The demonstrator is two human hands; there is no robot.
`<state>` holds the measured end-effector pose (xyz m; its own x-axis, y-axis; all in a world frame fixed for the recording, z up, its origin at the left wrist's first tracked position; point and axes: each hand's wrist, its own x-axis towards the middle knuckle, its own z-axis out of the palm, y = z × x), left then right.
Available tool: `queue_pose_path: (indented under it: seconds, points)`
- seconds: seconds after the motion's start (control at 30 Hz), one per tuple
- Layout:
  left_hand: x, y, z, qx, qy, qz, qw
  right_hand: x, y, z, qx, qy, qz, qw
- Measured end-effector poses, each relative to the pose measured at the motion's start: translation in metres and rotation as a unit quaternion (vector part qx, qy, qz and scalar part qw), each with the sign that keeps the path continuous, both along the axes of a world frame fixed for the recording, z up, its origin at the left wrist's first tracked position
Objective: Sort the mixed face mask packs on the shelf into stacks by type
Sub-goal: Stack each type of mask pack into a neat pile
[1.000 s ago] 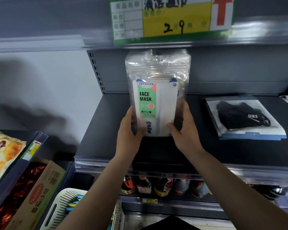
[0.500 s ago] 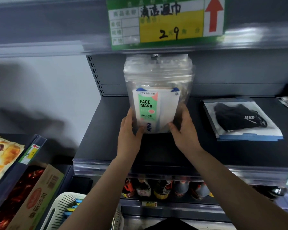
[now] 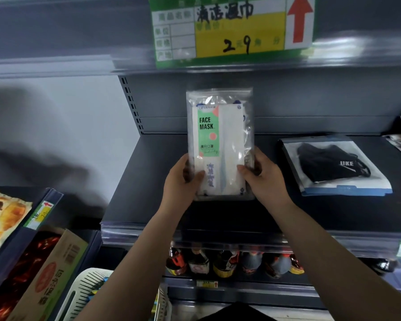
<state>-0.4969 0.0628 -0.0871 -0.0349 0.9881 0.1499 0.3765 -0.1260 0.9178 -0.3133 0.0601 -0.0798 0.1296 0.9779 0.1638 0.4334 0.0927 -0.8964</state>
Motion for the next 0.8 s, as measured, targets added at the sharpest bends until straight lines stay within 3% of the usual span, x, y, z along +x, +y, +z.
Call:
queue_pose_path:
  seconds: [0.23,0.53,0.6,0.7,0.8]
  points:
    - [0.001,0.003,-0.010,-0.093,0.079,-0.019,0.992,0.005,-0.004,-0.011,-0.088,-0.062,-0.005,0.994]
    - [0.003,0.002,-0.008,-0.090,0.175,-0.016,0.980,0.007,-0.006,-0.003,-0.139,-0.081,-0.008,0.987]
    - [0.003,-0.001,-0.006,-0.097,0.146,0.008,0.984,0.011,-0.004,-0.003,-0.130,-0.080,-0.018,0.988]
    - [0.003,-0.009,-0.008,-0.090,0.017,0.027,0.995,0.019,-0.008,-0.003,-0.104,-0.029,-0.039,0.993]
    - [0.003,-0.020,-0.012,-0.128,-0.093,0.014,0.987,0.018,-0.021,-0.007,-0.135,0.005,0.001,0.991]
